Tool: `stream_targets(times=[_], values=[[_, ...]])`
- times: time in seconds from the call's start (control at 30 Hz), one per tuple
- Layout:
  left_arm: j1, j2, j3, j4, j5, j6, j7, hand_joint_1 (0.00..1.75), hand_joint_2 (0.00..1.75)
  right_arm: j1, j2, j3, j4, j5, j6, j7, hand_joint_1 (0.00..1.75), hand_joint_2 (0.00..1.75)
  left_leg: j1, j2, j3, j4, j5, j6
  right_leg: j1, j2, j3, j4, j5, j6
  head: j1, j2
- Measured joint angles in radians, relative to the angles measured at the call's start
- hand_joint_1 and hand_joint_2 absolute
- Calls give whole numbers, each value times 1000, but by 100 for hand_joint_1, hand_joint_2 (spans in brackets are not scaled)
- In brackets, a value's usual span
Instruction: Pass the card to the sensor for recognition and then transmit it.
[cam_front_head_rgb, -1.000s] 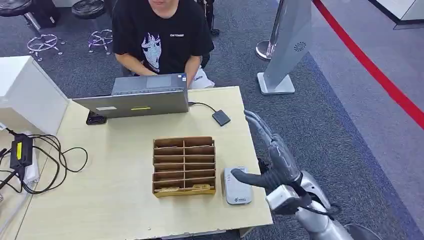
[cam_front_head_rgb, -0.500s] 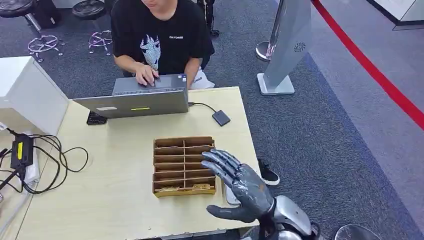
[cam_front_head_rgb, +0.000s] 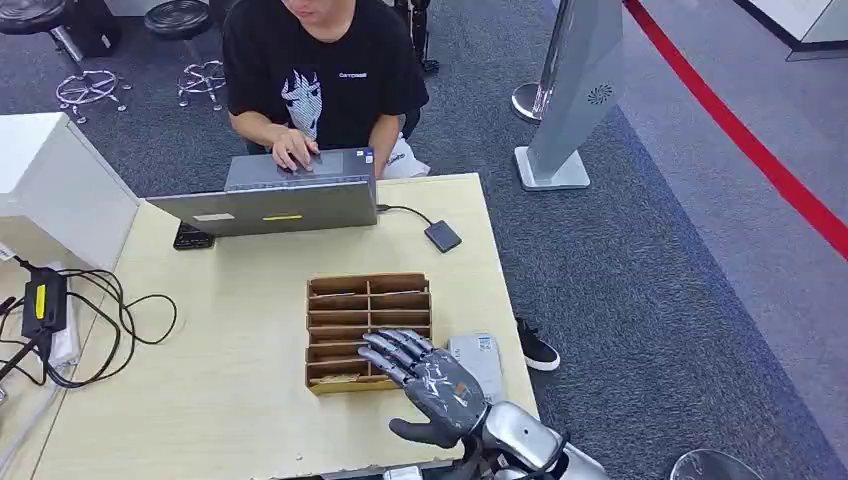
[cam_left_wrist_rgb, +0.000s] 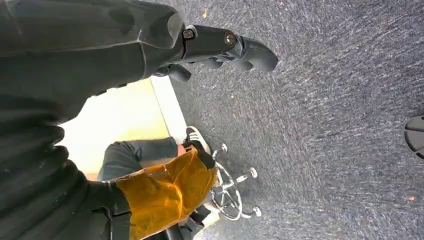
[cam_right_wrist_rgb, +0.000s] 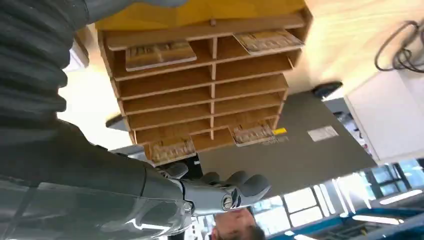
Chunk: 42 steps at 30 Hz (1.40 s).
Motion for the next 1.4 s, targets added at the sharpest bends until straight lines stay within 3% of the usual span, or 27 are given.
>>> stream_targets(times=[0.27,0.43,0.73,0.77,0.8,0.83,0.87,0.9,1.27,1.4], values=[[0,0,0,0,-2,-1,0,0,175,-20,19,16,77,7,-9,5,0,175,0,0,0,0,0,0,0,0,0,0,0,0,0,0],[0,0,0,0,-4,-1,0,0,175,-34,24,20,121,68,-62,67,0,175,0,0,0,0,0,0,0,0,0,0,0,0,0,0],[0,0,0,0,-7,0,0,0,175,-37,30,-8,174,105,-100,90,2,175,0,0,0,0,0,0,0,0,0,0,0,0,0,0],[0,0,0,0,-7,0,0,0,175,-37,33,-11,178,114,-108,97,52,175,0,0,0,0,0,0,0,0,0,0,0,0,0,0],[0,0,0,0,-8,1,0,0,175,-37,36,-14,182,125,-115,105,93,175,0,0,0,0,0,0,0,0,0,0,0,0,0,0],[0,0,0,0,-8,2,0,0,175,-37,39,-15,186,129,-117,109,93,175,0,0,0,0,0,0,0,0,0,0,0,0,0,0],[0,0,0,0,-8,2,0,0,175,-37,40,-17,189,133,-118,111,164,175,0,0,0,0,0,0,0,0,0,0,0,0,0,0],[0,0,0,0,-8,2,0,0,175,-37,41,-18,191,135,-119,113,173,175,0,0,0,0,0,0,0,0,0,0,0,0,0,0],[0,0,0,0,-12,2,0,0,175,-37,50,-27,215,138,-120,115,168,175,0,0,0,0,0,0,0,0,0,0,0,0,0,0],[0,0,0,0,-12,2,0,0,175,-38,54,-30,217,138,-122,115,175,175,0,0,0,0,0,0,0,0,0,0,0,0,0,0]])
